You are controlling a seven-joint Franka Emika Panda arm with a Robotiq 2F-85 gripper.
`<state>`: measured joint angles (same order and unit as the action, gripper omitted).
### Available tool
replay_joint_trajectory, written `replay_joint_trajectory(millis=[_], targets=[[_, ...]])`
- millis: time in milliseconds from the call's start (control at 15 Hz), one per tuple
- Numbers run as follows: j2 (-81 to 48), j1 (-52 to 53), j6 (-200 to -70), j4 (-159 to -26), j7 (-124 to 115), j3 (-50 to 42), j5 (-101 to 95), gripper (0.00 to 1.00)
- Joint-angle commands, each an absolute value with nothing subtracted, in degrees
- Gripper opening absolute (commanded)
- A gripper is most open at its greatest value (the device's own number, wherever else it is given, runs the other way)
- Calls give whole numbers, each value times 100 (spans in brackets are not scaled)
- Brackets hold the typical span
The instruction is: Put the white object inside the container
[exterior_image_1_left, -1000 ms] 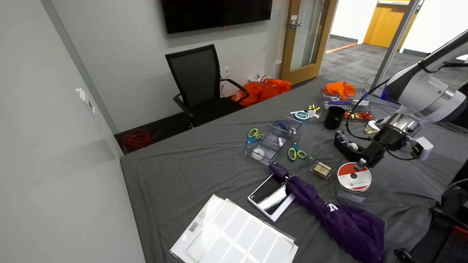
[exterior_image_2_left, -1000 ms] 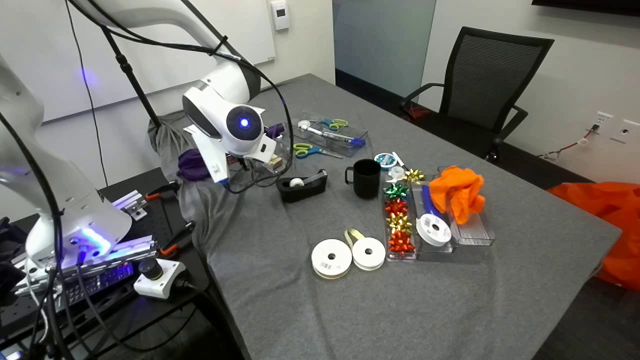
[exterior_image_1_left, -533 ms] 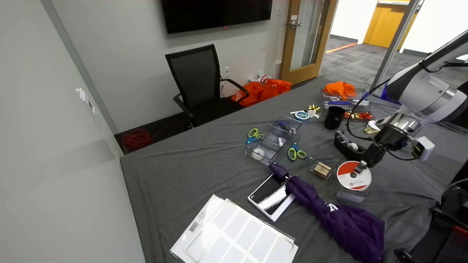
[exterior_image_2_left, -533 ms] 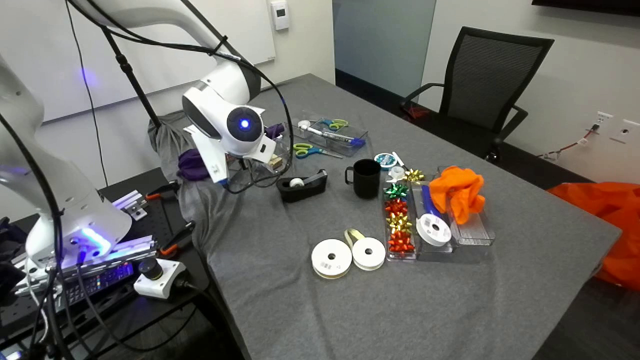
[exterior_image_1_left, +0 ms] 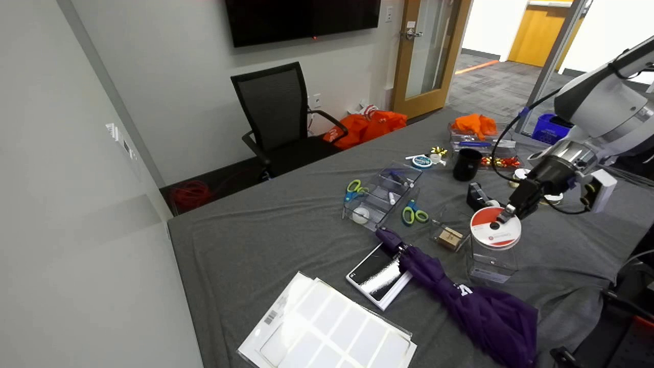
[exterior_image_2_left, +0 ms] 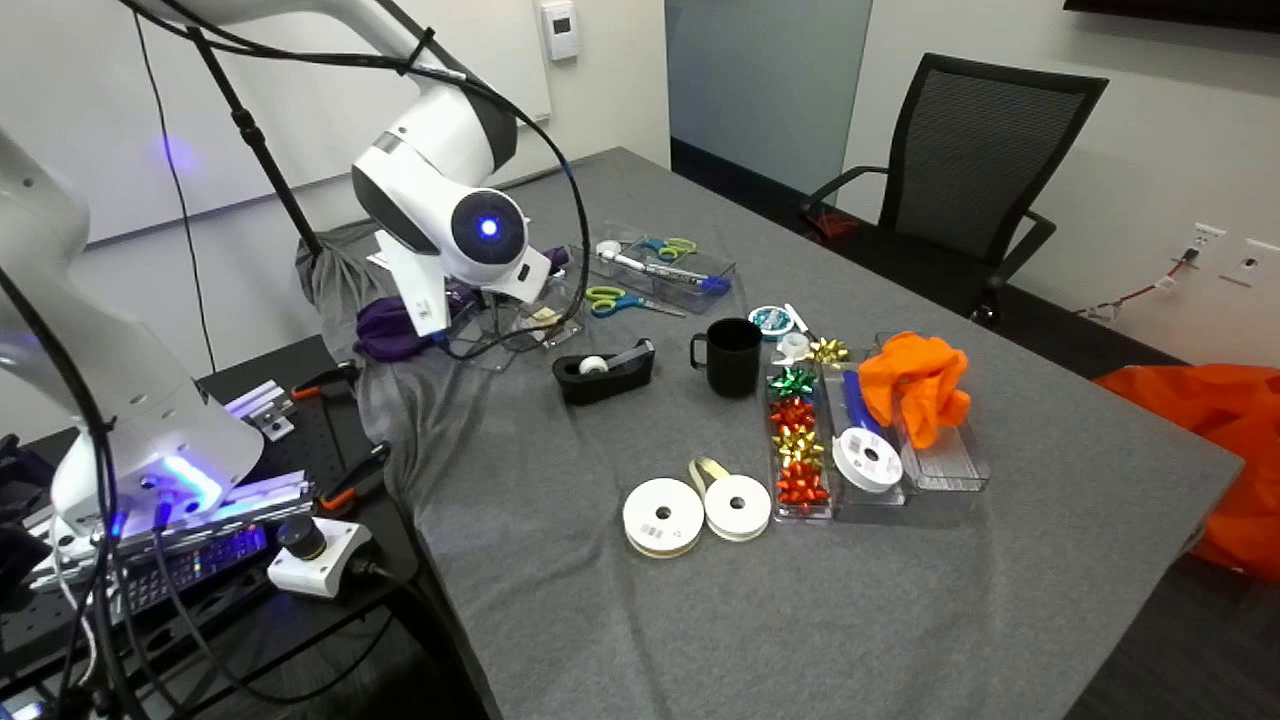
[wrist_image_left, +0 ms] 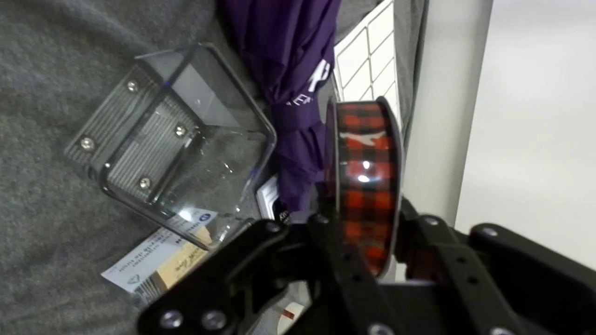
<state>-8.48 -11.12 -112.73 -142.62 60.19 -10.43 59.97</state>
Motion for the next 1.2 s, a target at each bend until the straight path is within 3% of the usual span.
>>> replay_joint_trajectory(millis=[0, 467, 1133], targets=[[-409, -1130, -11220, -14214, 5476, -1050, 6322, 7], [-301, -868, -12410, -13797, 4852, -866, 7637, 7], [-1470, -46, -14695, -12511, 4553, -252, 10184, 7]])
